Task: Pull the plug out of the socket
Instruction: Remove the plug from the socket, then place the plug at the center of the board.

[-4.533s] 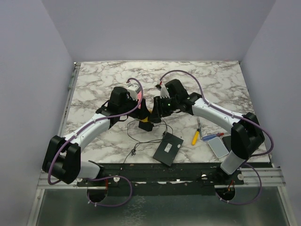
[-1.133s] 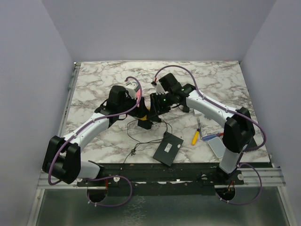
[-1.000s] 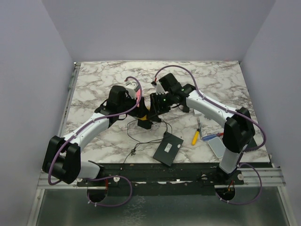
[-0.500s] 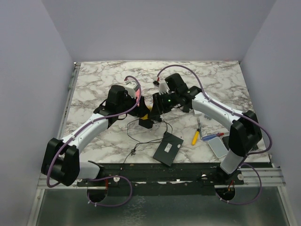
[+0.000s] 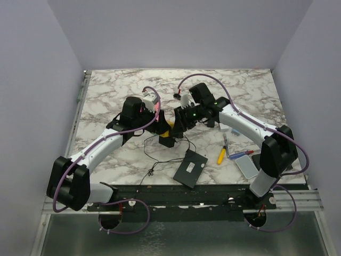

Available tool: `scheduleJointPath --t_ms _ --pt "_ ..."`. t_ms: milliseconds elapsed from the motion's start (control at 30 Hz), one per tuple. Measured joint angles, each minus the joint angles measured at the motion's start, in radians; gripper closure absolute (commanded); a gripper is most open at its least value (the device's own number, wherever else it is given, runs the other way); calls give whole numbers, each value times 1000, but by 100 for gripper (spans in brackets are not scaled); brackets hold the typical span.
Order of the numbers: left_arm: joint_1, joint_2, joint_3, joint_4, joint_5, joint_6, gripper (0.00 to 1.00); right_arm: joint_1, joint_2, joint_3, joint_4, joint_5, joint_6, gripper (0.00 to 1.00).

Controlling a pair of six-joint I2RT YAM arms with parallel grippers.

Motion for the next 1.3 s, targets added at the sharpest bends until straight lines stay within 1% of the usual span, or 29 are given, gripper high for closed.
scheduleJointPath --t_ms 133,333,433,600,900,1067,1167,1300 --pt "-1 0 0 -3 1 0 100 0 0 0 -5 0 6 100" --pt "-2 0 0 3 -10 -2 100 -24 5 2 -3 -2 76 100" --pt "5 0 -1 -7 -66 14 100 -39 6 2 -24 -35 109 100" --pt "25 2 -2 -18 -157 35 100 -50 11 2 -43 -36 161 100" --pt "24 2 -2 -19 -186 45 100 -50 26 1 -36 -24 209 100" --pt "24 2 -2 -19 -198 45 100 -50 14 1 -35 68 225 100" --pt "24 0 -2 -19 -218 45 100 -50 -18 1 -36 176 236 100" --pt "24 -14 -3 -22 -254 49 100 -50 -104 2 -38 341 247 100"
